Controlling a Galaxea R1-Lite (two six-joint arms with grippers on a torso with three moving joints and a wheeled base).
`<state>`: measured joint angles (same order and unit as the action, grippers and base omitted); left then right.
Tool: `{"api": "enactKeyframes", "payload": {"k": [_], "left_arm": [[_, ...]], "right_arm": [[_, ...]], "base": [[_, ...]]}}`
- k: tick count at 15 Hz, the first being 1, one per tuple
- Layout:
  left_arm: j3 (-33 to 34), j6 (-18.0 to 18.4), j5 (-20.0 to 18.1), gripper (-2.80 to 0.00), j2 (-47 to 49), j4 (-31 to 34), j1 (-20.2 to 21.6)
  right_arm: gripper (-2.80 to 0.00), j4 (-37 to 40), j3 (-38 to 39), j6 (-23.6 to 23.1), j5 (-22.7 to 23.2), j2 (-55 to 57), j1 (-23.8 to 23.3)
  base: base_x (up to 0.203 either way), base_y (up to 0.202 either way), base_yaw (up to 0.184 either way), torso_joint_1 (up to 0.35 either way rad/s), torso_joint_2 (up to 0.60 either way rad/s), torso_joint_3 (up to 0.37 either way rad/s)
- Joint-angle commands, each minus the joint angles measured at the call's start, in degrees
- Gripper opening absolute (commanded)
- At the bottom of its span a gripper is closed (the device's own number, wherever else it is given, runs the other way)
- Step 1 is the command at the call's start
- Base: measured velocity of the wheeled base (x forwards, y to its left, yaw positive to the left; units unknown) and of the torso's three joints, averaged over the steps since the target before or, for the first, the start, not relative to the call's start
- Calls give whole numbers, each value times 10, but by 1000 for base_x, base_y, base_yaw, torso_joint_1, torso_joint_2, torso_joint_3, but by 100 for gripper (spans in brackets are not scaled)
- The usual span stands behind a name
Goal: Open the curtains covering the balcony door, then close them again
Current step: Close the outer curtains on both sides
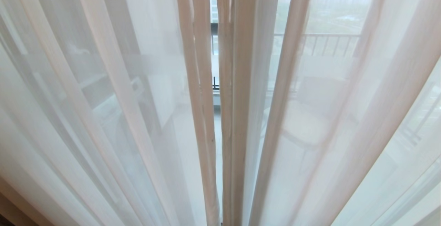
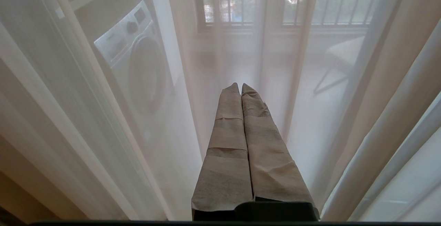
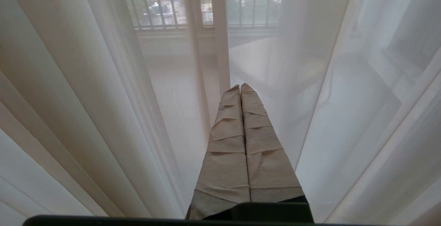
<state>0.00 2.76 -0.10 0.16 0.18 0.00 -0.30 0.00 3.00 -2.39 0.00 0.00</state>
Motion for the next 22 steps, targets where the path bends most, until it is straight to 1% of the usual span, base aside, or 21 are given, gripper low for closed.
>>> {"api": "enactKeyframes", "payload": {"k": [1,7,9,22], "left_arm": [[0,0,0,-280,-2,0,0],[0,0,-1,-280,-2,0,0],[0,1,-8,-280,-2,0,0],[0,0,-8,-280,-2,0,0]], "right_arm": [[-280,-1,0,-1,0,0,0],[-280,0,0,-1,-1,0,0],[-280,0,0,-2,-1,0,0],[-280,0,0,-2,-2,0,0]], "base": [[0,0,0,0,0,0],[0,0,0,0,0,0],[0,0,0,0,0,0],[0,0,0,0,0,0]]}}
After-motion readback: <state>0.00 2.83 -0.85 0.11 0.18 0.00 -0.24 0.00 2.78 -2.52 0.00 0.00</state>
